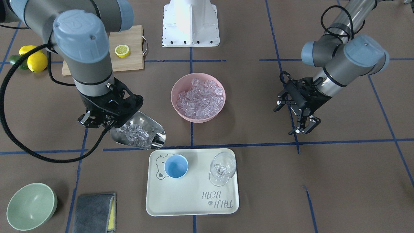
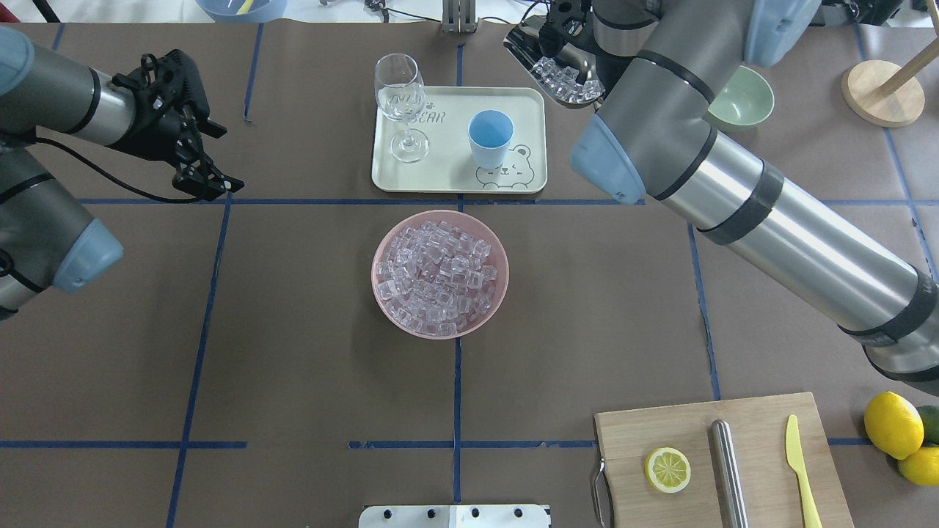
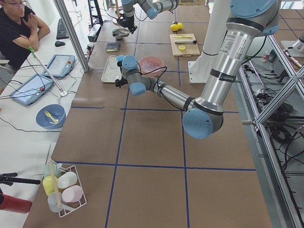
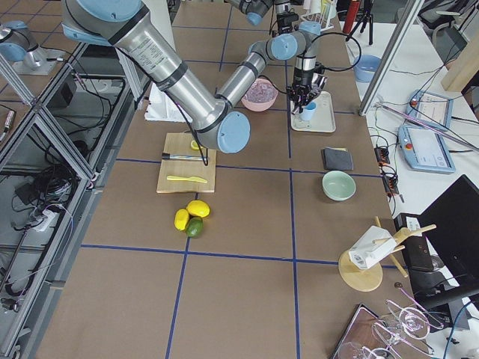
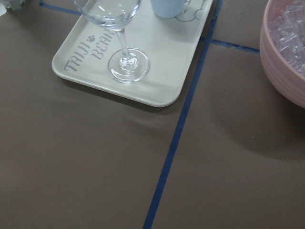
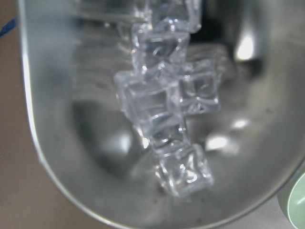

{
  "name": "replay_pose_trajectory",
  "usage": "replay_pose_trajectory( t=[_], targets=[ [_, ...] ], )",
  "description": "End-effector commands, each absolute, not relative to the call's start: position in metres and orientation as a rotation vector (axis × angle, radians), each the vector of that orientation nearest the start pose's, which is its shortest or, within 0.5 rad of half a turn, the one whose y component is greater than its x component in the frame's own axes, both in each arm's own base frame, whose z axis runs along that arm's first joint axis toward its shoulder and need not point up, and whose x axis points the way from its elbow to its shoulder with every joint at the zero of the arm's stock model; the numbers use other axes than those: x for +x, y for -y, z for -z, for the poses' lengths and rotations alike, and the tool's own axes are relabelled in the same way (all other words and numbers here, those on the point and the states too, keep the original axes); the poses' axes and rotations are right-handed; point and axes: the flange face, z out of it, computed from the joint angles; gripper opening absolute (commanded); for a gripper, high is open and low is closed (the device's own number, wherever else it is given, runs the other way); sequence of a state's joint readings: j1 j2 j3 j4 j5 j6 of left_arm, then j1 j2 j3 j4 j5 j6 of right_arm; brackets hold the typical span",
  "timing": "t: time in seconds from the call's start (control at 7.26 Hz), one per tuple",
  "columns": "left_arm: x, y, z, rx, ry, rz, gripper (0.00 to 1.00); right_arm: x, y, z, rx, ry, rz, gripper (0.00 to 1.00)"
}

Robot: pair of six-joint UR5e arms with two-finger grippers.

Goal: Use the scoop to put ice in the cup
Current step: 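Move the scoop over the light-blue cup and tip ice in while left arm withdraws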

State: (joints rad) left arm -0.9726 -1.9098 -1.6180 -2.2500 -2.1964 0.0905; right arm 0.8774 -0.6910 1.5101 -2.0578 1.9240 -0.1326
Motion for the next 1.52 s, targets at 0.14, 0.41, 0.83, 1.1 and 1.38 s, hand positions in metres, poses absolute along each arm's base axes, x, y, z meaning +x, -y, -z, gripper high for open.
replay_pose_trajectory(
  t=[0.14,0.41,0.83,1.1,1.38],
  targets=[
    [0.224,0.557,-0.384,0.899,-0.786,-0.857,1.00,-0.406,0.653,-0.187,0.093,0.324,0.870,0.00],
    [0.213,0.555,-0.370,0.933,-0.783,-0.851,1.00,-0.422,0.656,-0.179,-0.005,0.252,0.940,0.00],
    [0.208,0.553,-0.362,0.958,-0.778,-0.855,1.00,-0.443,0.648,-0.168,-0.128,0.125,1.009,0.00],
    [0.208,0.552,-0.361,0.963,-0.778,-0.861,1.00,-0.453,0.656,-0.156,-0.196,0.074,1.022,0.00],
    [0.207,0.551,-0.353,0.982,-0.779,-0.865,1.00,-0.461,0.649,-0.173,-0.254,0.031,1.061,0.00]
  ],
)
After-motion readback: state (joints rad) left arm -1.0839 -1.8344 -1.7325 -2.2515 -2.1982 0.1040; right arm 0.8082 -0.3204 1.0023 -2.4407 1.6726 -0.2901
